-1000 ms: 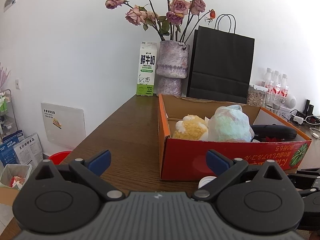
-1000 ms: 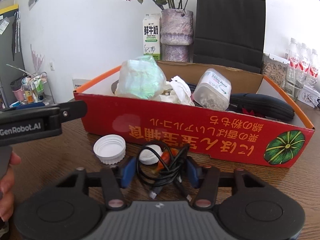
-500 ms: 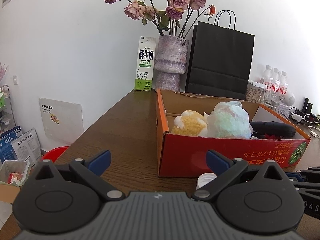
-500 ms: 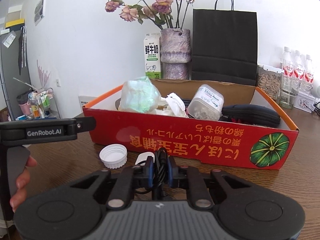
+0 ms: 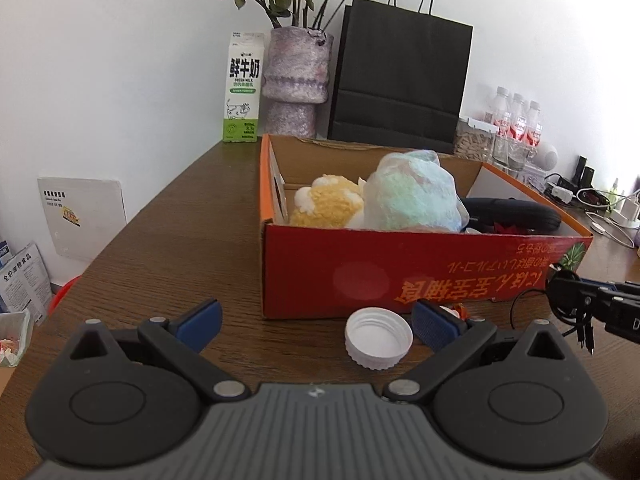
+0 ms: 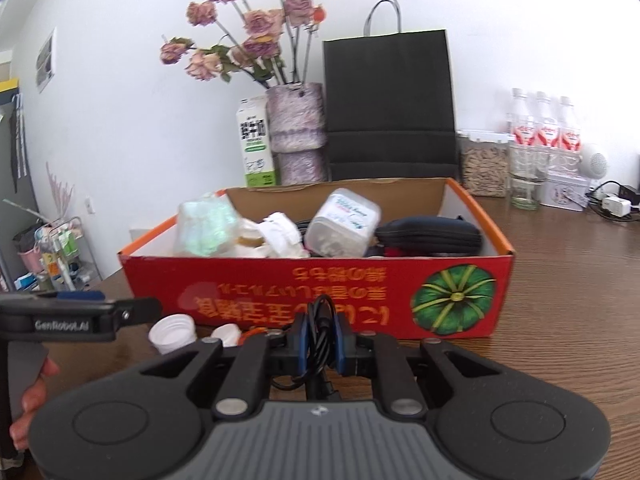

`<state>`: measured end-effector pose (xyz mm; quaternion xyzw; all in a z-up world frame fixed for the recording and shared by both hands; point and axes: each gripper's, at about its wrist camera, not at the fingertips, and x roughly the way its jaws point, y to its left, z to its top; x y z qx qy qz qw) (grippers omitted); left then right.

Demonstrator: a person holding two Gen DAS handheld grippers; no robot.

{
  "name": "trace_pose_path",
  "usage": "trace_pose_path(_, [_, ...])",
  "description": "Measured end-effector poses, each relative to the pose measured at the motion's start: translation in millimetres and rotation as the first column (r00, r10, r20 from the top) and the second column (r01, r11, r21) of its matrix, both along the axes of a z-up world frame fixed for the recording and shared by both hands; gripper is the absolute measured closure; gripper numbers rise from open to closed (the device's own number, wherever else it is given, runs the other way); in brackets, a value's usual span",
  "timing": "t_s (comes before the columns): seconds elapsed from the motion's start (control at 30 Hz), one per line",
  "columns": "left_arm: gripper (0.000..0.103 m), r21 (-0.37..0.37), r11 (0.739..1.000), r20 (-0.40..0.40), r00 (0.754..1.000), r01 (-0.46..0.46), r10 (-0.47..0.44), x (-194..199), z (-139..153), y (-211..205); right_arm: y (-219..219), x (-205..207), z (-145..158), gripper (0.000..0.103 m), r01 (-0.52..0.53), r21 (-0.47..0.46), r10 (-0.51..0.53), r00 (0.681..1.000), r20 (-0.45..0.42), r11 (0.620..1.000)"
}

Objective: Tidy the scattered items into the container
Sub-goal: 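Grasp the white bottle cap with the left tool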

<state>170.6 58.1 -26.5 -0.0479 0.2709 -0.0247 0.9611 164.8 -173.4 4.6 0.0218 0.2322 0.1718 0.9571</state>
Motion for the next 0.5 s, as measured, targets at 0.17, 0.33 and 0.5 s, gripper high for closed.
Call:
trace_pose_path(0.17, [0.000,0.022,1.000,-0.066,0.998,0.021,-0.020,10,-5,-12,-19,3,0,0.091,0.043,0.005,-0.043,0.999,0.005,0.999])
trace_pose_path(0.33, [0.000,0.031,0.999,-0.108,0.994,0.018,-0.014,17,-9,-19,-27,3,0,0.091,0.059,0.015,-0.059,0.998,0.009,0.998])
trace_pose_path(0.5, [0.000,0.075,0.997,-0.134,0.991,0.001,0.009,21,-11,-25,-24,-1,0,0.091,0.043,0.006,-0.043,0.999,0.021,0.999])
